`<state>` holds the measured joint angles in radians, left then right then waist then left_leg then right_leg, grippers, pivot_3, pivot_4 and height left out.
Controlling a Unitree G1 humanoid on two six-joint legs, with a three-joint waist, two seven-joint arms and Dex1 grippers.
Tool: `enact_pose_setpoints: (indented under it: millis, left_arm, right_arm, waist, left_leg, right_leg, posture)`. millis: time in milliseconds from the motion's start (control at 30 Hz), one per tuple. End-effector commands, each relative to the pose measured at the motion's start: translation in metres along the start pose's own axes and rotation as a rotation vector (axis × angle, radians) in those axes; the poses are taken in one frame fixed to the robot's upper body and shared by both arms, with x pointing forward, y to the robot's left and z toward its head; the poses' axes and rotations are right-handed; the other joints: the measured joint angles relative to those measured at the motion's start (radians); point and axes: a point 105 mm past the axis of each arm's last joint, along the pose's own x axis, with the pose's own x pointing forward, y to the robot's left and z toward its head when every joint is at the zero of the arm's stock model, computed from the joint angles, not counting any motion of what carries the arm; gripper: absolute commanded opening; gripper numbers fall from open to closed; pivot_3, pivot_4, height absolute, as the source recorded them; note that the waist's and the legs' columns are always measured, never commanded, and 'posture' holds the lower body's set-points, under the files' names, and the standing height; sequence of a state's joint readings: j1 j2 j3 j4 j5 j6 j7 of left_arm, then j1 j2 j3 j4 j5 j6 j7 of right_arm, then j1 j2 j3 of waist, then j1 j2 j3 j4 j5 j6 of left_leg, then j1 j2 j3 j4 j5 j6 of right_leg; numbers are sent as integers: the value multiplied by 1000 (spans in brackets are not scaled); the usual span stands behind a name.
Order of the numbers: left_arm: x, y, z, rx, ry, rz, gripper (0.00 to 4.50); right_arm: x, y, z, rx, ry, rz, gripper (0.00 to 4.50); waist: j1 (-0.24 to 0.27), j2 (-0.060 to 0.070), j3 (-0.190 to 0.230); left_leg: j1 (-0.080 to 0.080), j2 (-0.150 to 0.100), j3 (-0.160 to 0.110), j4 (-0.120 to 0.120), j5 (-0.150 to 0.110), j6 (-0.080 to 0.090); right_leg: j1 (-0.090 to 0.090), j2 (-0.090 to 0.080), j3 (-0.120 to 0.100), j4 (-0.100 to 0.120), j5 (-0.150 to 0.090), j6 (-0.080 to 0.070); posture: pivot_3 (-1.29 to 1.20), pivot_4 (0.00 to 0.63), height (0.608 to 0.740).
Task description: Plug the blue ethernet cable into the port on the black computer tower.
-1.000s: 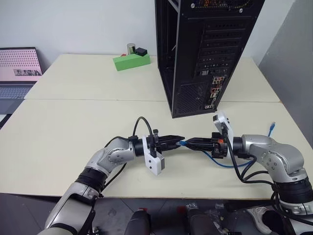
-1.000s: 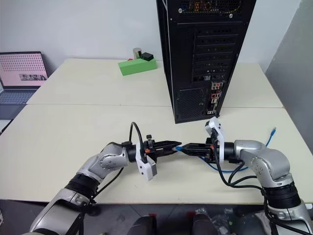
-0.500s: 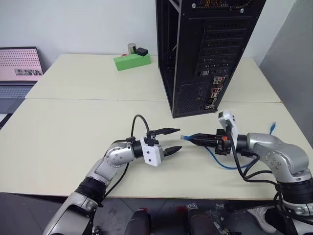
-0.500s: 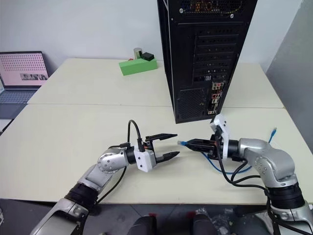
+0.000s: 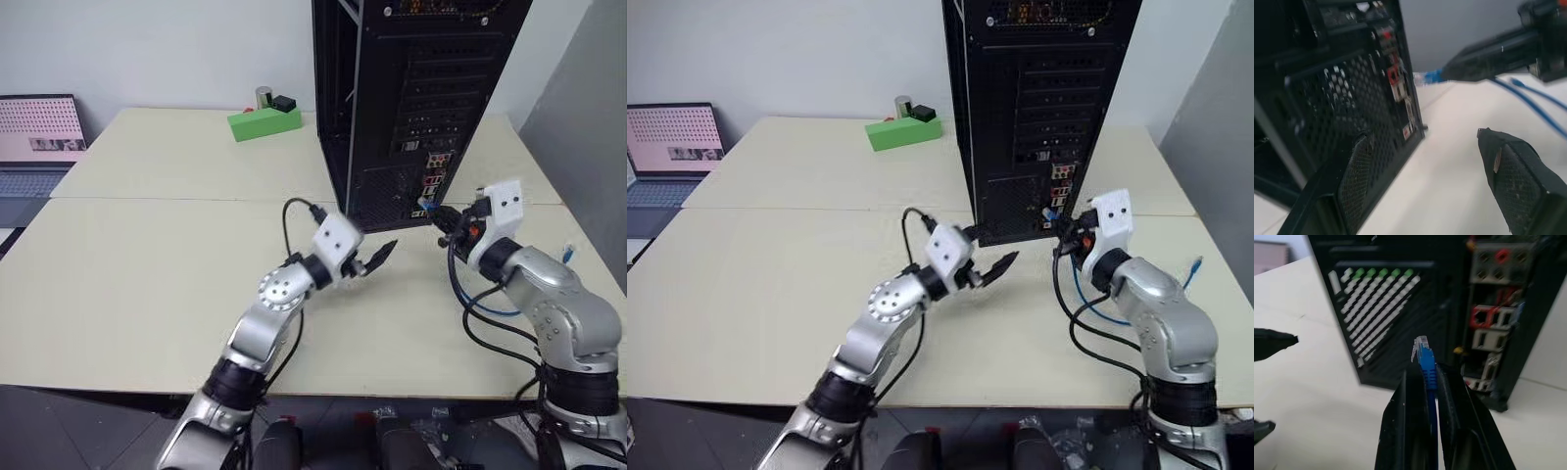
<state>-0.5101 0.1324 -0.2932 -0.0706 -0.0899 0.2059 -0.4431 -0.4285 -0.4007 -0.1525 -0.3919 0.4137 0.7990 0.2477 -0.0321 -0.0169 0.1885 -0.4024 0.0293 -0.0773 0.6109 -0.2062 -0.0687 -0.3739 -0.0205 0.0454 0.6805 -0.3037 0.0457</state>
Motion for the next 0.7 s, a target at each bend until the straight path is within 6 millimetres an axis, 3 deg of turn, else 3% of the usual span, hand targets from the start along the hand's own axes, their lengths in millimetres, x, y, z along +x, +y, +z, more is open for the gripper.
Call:
enact_pose_setpoints:
  millis: [33, 700]
  left_arm:
    - [5, 8, 9, -18, 0, 49, 3567]
    - [5, 8, 3, 28, 41, 38, 3567]
  right_arm:
    - [3, -4, 20, -8, -68, -109, 0]
    - [26, -6, 16, 31, -43, -164, 0]
  waist:
    - [-3, 0, 0]
    - [-1, 0, 0]
  left_leg:
    - [0, 0, 0, 0, 0, 0]
    - [0, 0, 0, -1, 0, 0]
  right_leg:
    - [0, 0, 0, 0, 0, 0]
    - [-1, 0, 0, 0, 0, 0]
  posture:
    - [0, 150, 740]
    - [0, 150, 740]
